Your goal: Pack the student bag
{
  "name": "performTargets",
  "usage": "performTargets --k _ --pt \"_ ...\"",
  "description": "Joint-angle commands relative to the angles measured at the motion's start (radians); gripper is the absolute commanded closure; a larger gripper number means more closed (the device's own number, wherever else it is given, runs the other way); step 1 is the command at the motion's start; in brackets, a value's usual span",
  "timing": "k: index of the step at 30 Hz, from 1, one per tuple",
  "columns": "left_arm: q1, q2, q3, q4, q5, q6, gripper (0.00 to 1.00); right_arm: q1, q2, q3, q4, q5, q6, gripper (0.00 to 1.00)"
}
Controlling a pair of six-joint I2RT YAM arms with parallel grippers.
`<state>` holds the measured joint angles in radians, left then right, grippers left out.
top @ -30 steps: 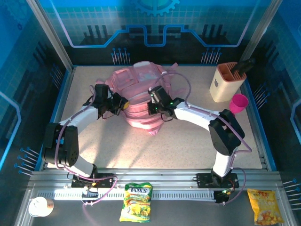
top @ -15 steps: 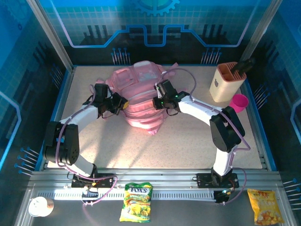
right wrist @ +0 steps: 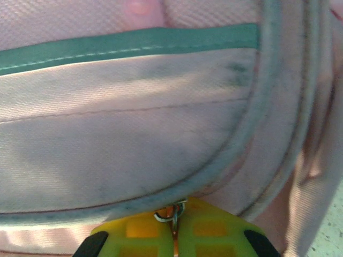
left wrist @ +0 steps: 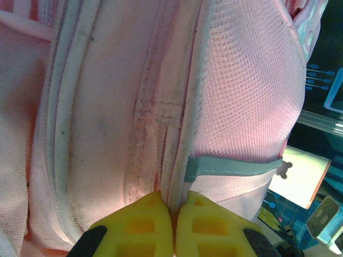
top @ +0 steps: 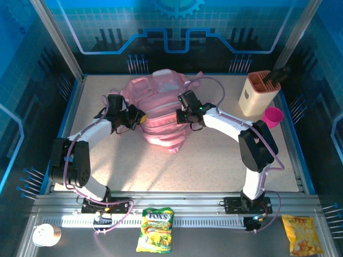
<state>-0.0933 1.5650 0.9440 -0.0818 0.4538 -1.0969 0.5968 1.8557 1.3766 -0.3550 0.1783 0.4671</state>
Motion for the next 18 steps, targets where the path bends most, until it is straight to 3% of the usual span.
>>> performTargets --k 1,6,11,18 --pt "0.033 0.030 0.057 -0.015 -0.025 0.061 1.00 -0.045 0.012 0.047 -0.109 0.084 0.040 1.00" --pt "0.058 0.070 0.090 -0.037 -0.028 0.094 1.00 0.014 0.010 0.062 -0.096 0.045 -0.044 1.00" --pt "0.118 0.066 0.130 -0.113 -0.059 0.150 0.79 0.127 0.011 0.112 -0.082 -0.019 -0.161 1.00" --pt "0.214 -0.059 0.080 -0.228 -0.125 0.177 0.49 0.243 0.114 0.254 -0.081 -0.136 -0.147 1.00"
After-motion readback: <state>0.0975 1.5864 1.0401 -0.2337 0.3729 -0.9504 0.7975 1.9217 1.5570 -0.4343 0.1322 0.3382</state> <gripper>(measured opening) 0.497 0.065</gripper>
